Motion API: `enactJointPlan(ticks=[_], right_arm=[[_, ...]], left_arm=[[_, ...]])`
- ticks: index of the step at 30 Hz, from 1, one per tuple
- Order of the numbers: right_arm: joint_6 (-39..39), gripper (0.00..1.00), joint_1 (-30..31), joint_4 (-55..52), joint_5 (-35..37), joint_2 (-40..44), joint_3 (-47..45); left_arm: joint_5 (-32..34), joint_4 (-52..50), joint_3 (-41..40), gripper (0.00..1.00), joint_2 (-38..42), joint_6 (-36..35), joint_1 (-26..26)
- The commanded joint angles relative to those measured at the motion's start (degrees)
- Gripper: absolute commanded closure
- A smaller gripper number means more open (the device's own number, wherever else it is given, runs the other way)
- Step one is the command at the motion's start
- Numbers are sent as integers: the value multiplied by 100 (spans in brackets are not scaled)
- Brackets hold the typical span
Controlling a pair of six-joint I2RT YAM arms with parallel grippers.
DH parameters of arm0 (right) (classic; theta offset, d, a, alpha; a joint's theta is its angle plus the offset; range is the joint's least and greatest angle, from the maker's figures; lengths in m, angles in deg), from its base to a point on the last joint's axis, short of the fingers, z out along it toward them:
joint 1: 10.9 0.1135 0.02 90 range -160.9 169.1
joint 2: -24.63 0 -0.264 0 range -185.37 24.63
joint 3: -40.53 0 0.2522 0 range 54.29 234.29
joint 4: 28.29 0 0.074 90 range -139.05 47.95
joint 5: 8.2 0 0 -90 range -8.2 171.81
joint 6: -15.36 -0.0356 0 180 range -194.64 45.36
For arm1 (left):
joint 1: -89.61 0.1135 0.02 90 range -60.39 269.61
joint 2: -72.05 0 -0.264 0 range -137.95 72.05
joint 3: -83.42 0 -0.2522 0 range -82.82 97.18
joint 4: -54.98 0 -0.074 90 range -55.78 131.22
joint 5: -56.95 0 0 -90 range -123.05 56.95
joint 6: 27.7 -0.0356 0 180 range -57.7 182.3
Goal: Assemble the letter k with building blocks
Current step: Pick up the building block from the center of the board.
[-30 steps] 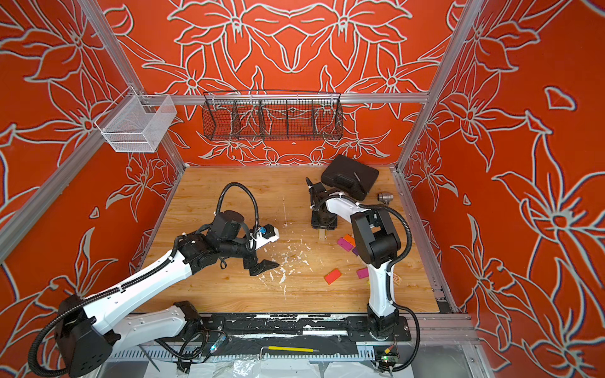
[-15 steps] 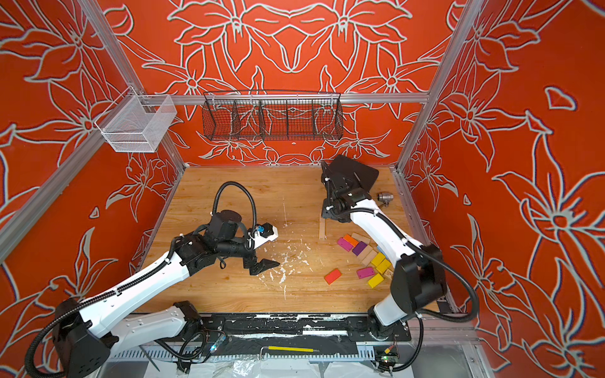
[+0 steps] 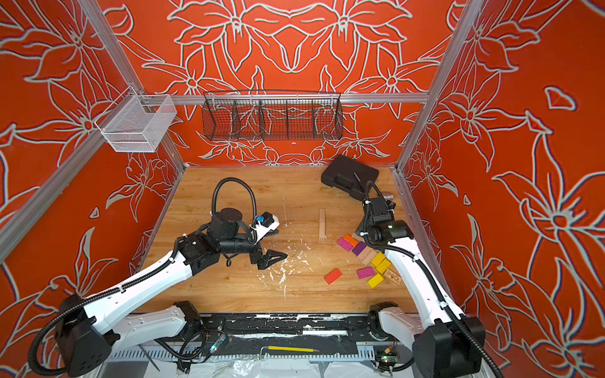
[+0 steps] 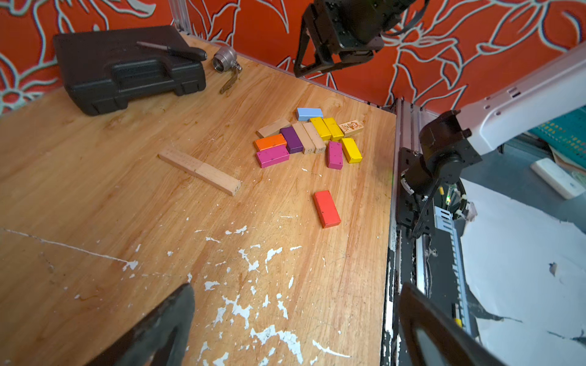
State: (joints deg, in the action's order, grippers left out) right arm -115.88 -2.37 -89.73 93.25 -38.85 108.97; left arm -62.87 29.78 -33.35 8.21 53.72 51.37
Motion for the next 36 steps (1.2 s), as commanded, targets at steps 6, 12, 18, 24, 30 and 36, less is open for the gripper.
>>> enactJointPlan(ticks=[6,12,18,24,30,36], right_arm=[[-100,50,-324,-208,-681,-791,-505],[-218,59,-401,168,-975,-1209,-991],[-218,61,-432,374,-710,-1440,-1234],[-147,62,-484,677,-845,-1533,-1406],[-60,64,-502,689,-864,-1623,-1414],[178,58,-503,777,-1037,-1335,-1481]], left_arm=[[234,-51,231,3,62,319,-87],[319,-126,230,3,202,199,-93],[335,-130,213,3,222,164,-90],[387,-164,214,3,215,98,-97],[389,-165,205,3,196,76,-98],[381,-165,212,3,152,76,-96]])
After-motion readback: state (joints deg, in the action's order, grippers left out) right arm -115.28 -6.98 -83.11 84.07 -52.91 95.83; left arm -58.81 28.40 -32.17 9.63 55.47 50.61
